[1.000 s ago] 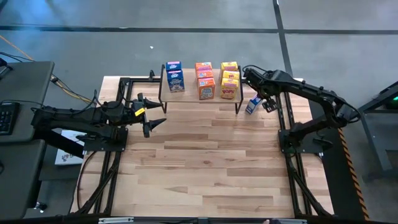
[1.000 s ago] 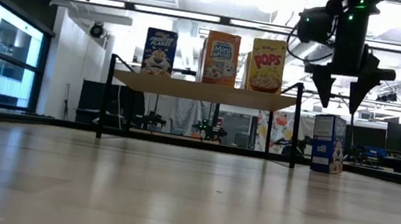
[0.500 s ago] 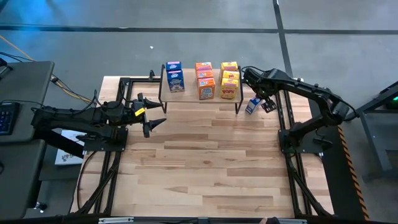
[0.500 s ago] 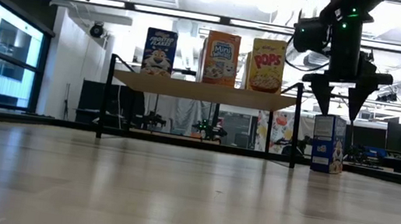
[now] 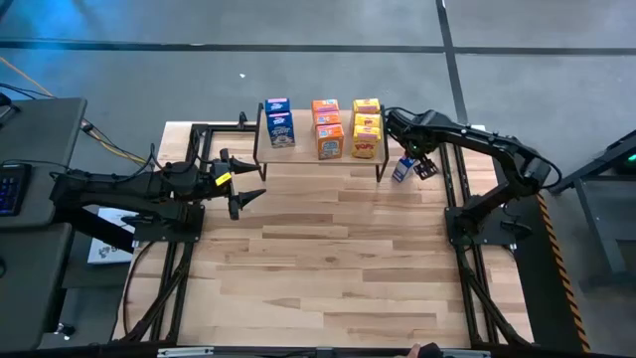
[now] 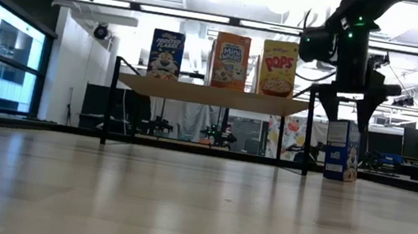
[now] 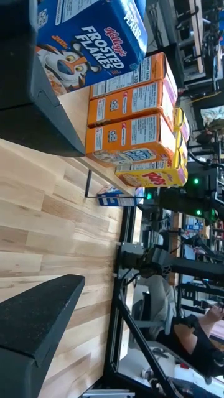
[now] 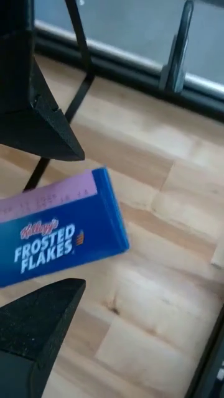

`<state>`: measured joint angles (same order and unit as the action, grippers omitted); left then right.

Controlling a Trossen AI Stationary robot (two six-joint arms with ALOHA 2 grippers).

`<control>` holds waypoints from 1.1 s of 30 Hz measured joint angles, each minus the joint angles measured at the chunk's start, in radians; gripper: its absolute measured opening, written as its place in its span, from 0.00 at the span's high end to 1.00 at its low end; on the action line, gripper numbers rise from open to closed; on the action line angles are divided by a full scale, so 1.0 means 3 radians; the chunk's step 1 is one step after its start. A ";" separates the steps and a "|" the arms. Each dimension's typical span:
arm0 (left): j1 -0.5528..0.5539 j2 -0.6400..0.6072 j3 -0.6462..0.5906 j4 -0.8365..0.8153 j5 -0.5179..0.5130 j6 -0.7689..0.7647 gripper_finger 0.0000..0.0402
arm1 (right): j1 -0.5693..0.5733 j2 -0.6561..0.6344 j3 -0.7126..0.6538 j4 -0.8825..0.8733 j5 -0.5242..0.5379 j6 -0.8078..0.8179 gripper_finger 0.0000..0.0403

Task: Stack cereal on shelf
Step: Put the blue cereal box aligned with the other blue cereal boxes on the shelf

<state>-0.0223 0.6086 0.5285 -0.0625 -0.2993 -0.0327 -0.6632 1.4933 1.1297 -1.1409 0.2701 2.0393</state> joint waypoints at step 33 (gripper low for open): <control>0.0000 0.0000 0.0000 0.0000 0.0000 -0.0001 0.21 | 0.0186 -0.0048 0.0003 -0.0116 0.0111 0.0178 0.70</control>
<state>-0.0223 0.6086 0.5285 -0.0625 -0.2991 -0.0330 -0.6075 1.4788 1.1305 -1.1756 0.3033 2.0928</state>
